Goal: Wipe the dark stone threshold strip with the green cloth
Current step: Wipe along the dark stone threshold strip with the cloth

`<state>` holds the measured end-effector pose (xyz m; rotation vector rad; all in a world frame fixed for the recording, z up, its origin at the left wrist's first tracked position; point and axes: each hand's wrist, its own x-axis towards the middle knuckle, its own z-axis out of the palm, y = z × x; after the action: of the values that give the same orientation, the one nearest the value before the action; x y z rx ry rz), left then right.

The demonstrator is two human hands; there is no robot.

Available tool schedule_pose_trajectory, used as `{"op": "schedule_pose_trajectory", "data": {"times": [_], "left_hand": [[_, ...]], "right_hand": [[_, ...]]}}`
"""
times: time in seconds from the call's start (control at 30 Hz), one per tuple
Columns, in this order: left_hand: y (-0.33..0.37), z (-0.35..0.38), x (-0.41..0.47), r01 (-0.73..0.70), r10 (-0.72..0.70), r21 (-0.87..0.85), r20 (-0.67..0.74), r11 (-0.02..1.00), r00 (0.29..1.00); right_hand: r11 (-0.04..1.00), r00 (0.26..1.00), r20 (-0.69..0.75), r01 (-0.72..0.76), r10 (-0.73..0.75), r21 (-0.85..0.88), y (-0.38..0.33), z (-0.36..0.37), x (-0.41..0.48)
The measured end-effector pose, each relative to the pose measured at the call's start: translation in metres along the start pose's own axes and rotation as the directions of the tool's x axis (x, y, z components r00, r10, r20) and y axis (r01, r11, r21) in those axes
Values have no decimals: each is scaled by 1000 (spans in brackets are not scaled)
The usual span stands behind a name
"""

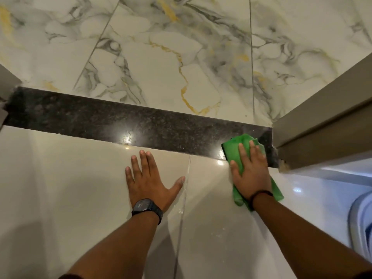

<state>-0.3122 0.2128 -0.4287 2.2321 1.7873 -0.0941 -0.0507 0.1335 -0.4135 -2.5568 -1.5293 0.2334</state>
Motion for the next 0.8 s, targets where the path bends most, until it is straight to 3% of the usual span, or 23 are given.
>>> {"op": "schedule_pose_trajectory", "data": {"times": [0.17,0.23,0.3,0.37,0.5,0.57,0.67,0.8], "left_hand": [[-3,6,-19,-163,163,-4,6,987,987],[-6,9,-24,-191,191,-22,2,981,982],[-9,9,-26,-216,217,-24,7,976,976],[-11,9,-24,-229,229,-6,19,973,973],[-11,5,-26,-222,224,-30,65,975,972],[-9,-10,-41,-273,272,-20,158,962,949],[-13,-26,-39,-269,260,14,212,963,942],[-12,-67,-37,-282,252,61,297,958,921]], "right_hand": [[961,948,160,276,-274,13,-23,5,-46],[955,938,184,278,-293,103,-24,2,-60],[968,975,120,162,-187,193,-22,-6,-66],[970,999,52,-24,12,243,-19,-13,-63],[933,956,176,-272,234,237,-28,-23,-58],[873,887,283,-432,365,227,-31,-37,-62],[811,819,384,-534,427,236,-44,-42,-51],[744,801,378,-584,464,326,-65,-62,-51]]}}
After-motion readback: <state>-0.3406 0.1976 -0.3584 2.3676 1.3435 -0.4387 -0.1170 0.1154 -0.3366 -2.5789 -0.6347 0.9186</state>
